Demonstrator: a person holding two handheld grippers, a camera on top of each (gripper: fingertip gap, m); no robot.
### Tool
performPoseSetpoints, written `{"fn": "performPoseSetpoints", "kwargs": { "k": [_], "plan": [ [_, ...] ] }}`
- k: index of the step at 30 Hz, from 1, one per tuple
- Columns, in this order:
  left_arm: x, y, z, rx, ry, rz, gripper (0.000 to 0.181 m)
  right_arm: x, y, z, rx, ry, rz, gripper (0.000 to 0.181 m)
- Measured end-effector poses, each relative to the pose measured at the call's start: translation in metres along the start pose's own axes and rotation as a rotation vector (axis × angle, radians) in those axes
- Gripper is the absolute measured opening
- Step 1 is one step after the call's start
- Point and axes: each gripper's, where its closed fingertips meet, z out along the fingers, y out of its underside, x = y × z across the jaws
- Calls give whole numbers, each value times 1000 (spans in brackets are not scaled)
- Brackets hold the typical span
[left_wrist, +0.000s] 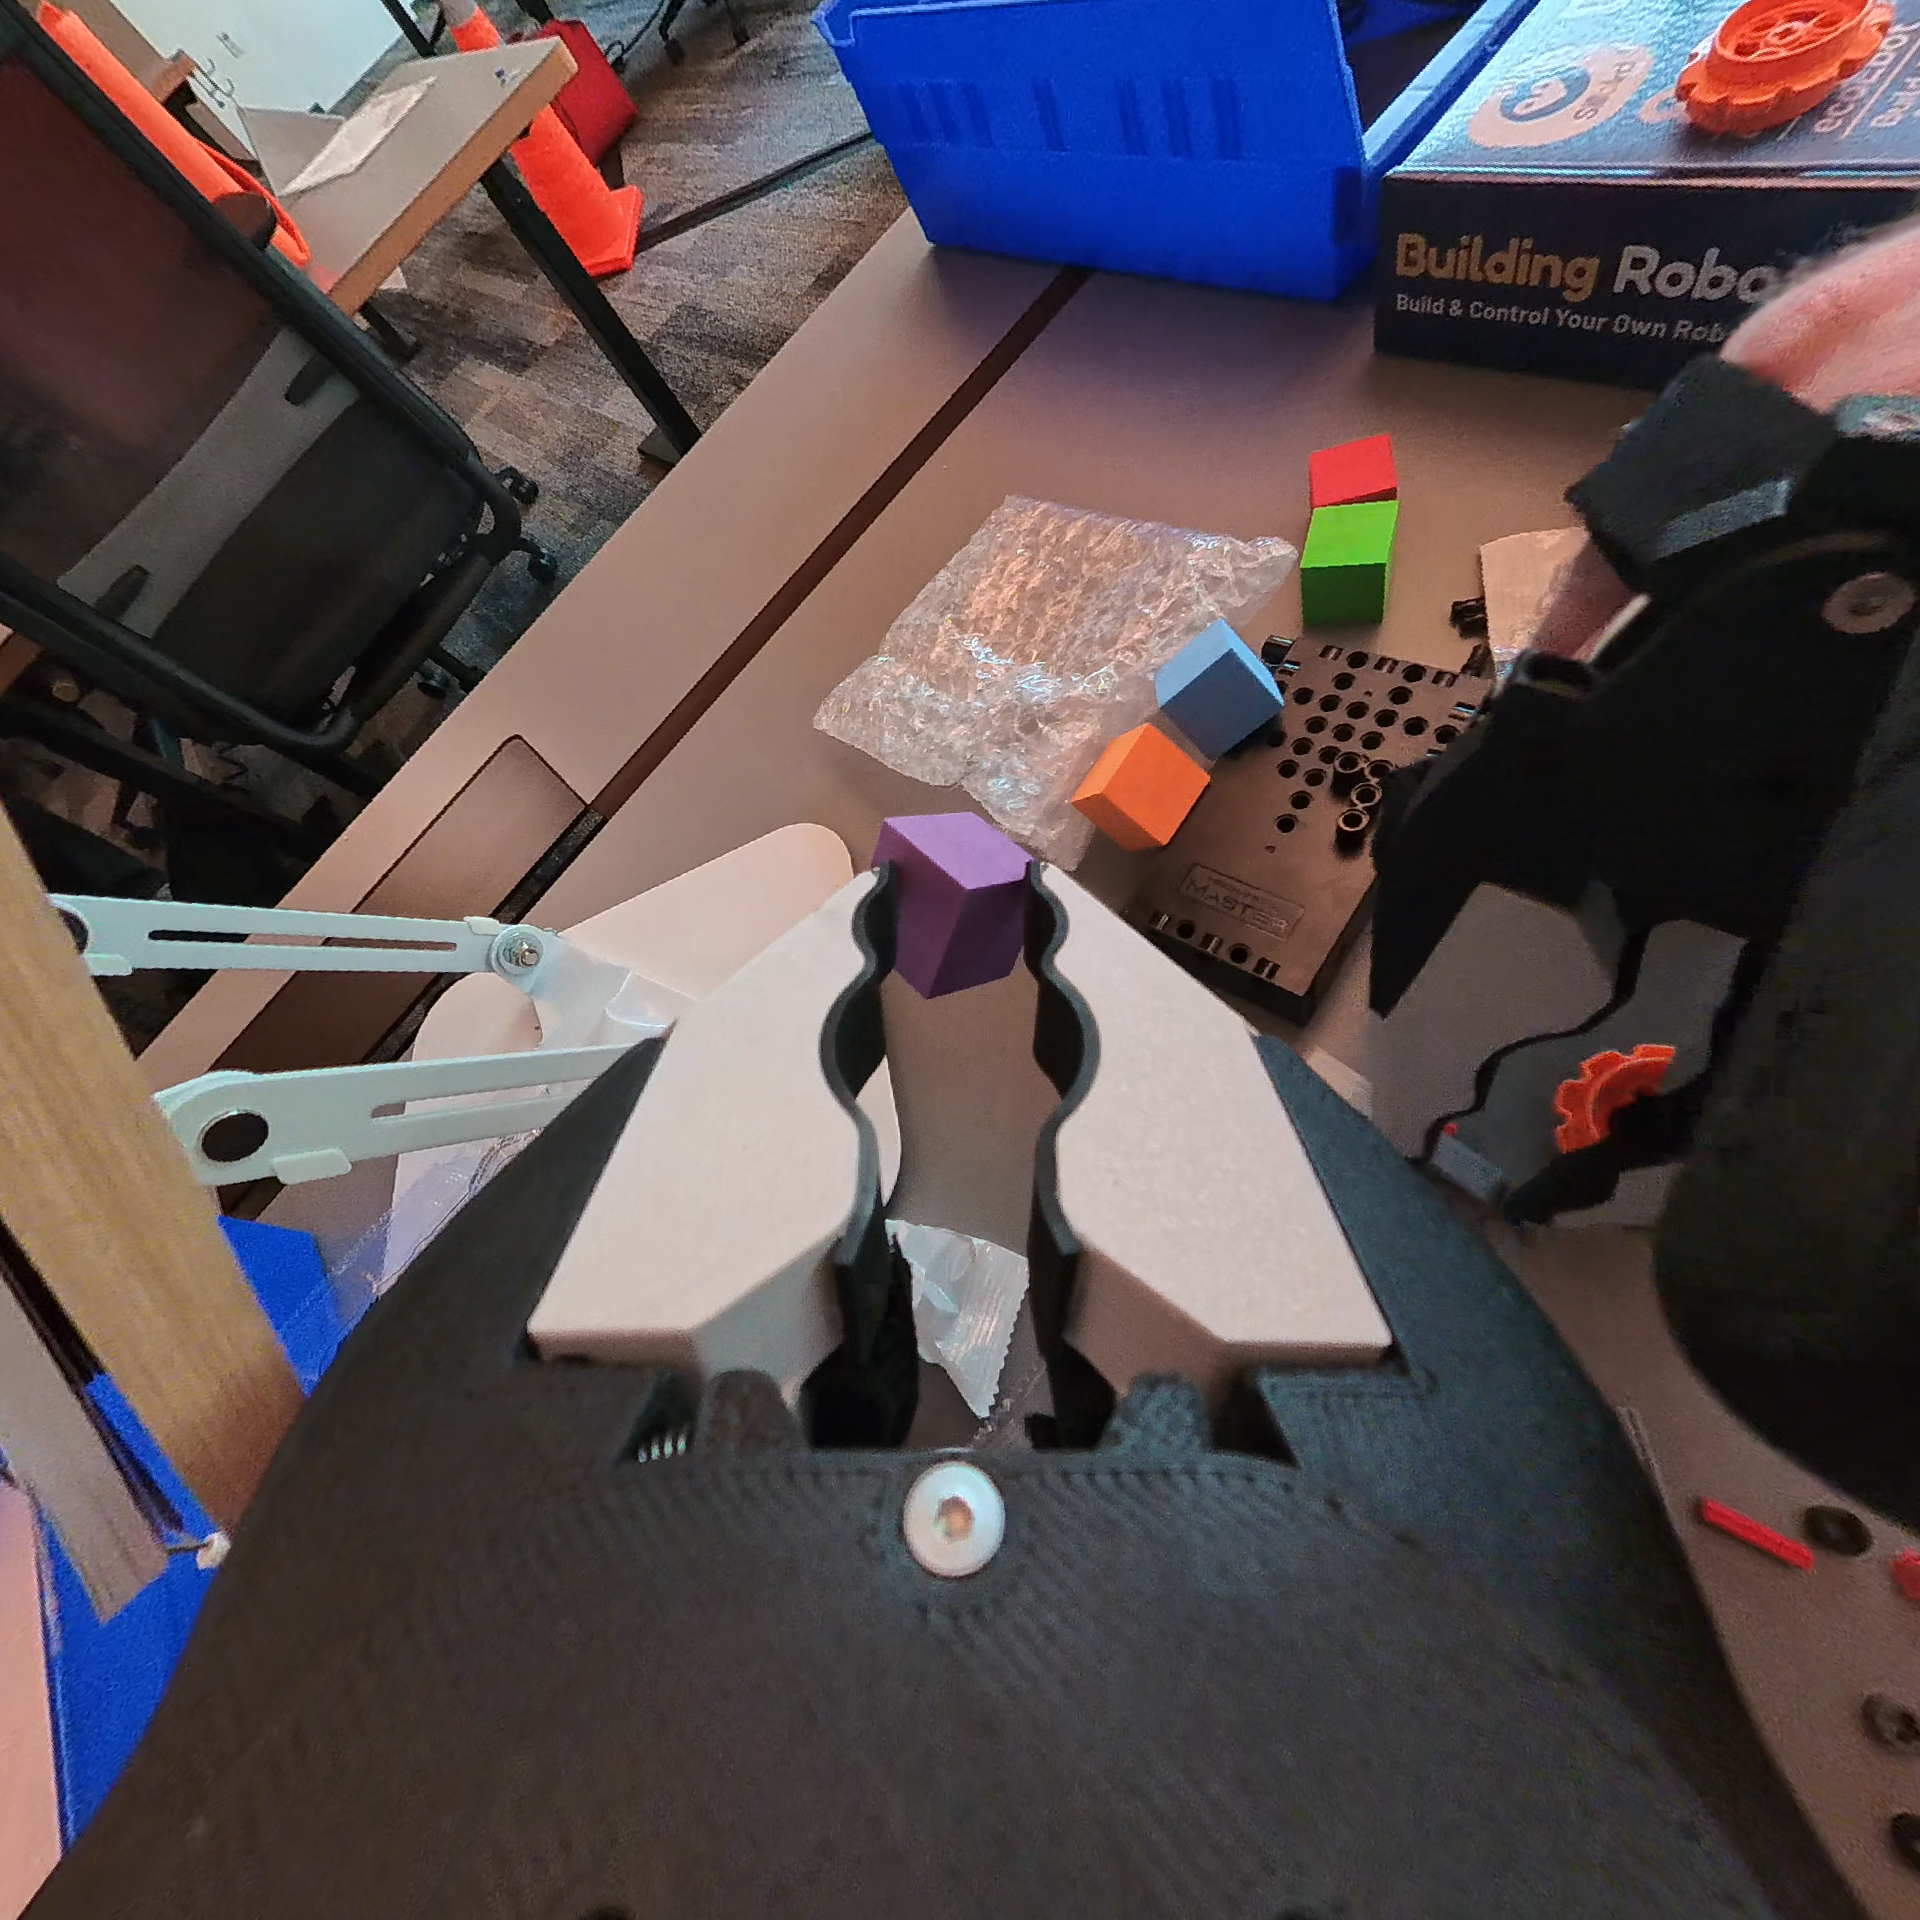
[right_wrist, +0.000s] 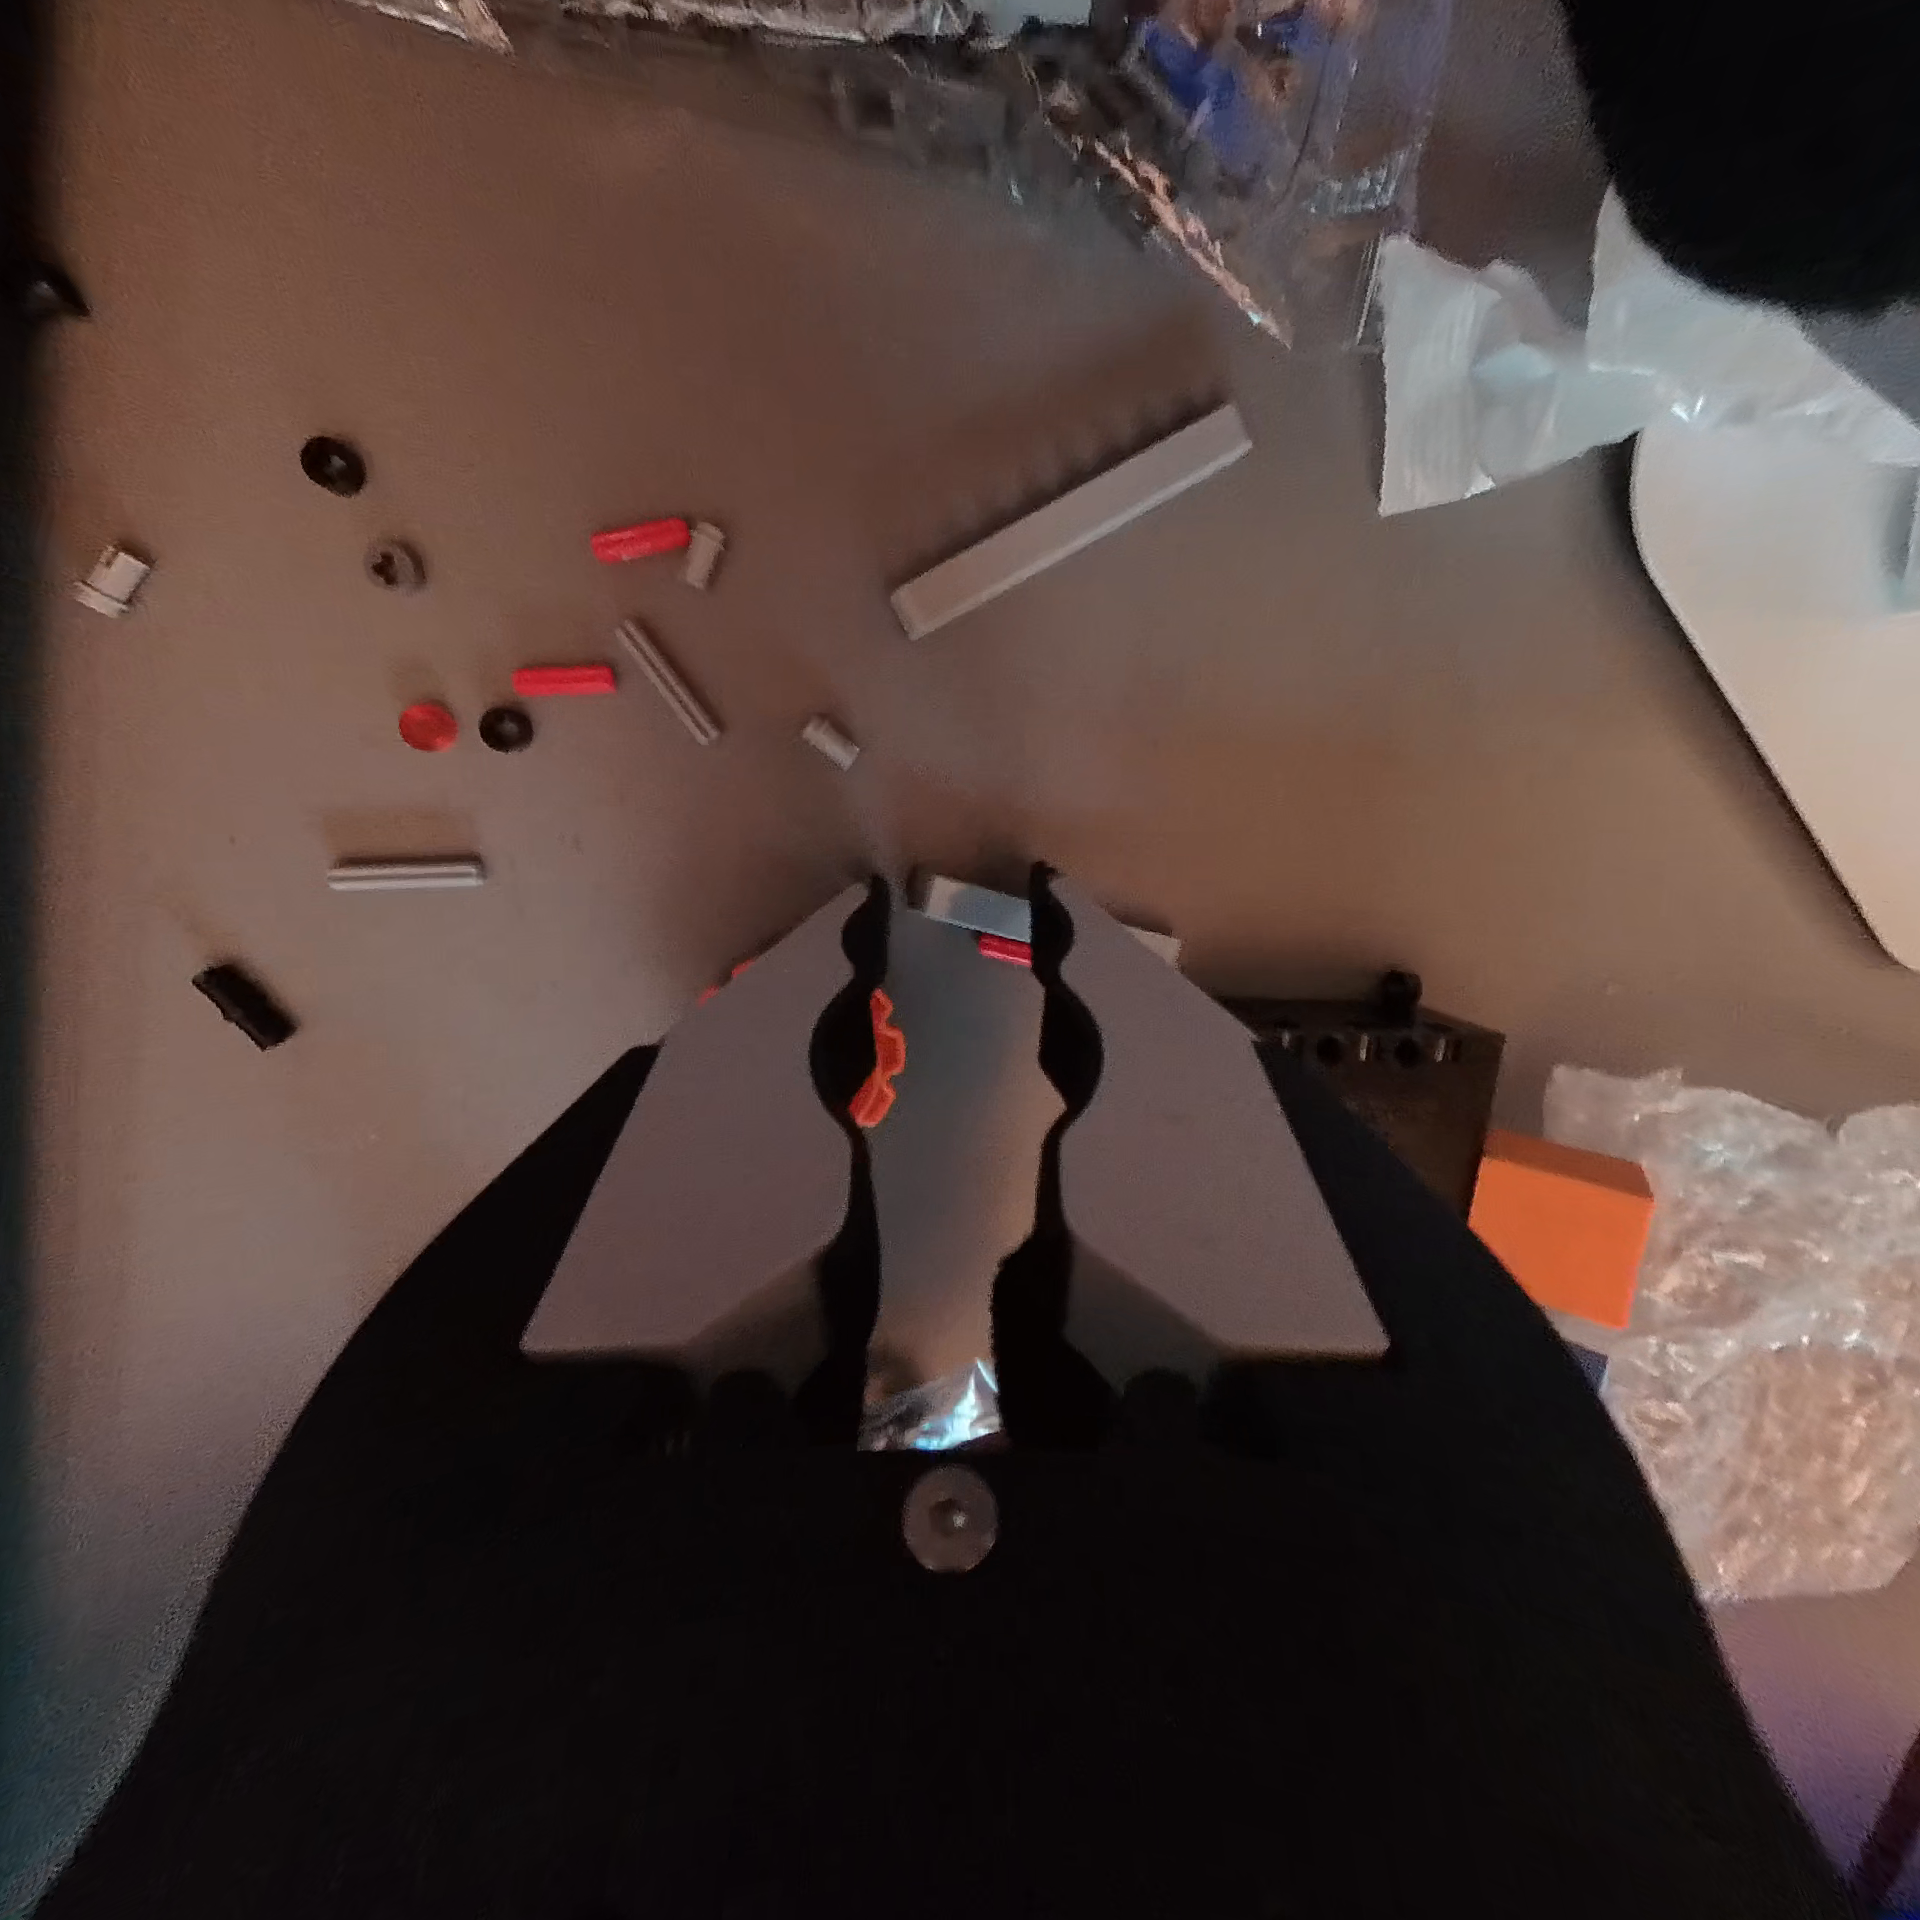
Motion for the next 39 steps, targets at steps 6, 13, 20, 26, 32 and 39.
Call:
{"fn": "performPoseSetpoints", "kwargs": {
  "k": [6, 13, 20, 26, 32, 39],
  "plan": [
    [0, 1, 1, -7, -2, 7, 22, 4, 11, -3, -51, -22, -32, 23],
    [-1, 1, 0, -9, -9, 6, 22, 15, 27, -13, -67, -22, 97, 29],
    [1, 0, 1, -13, -8, 14, 22, 24, 43, -22, -41, 81, 422, 30],
    [2, 1, 2, -15, -5, 13, 22, 24, 38, -11, -14, 98, 504, 20],
    [1, 0, 2, -13, -9, 10, 22, 23, 31, -7, -8, 95, 469, 14],
    [0, 1, 1, -13, -14, 12, 22, 21, 24, -7, -12, 85, 418, 6]
  ]
}}
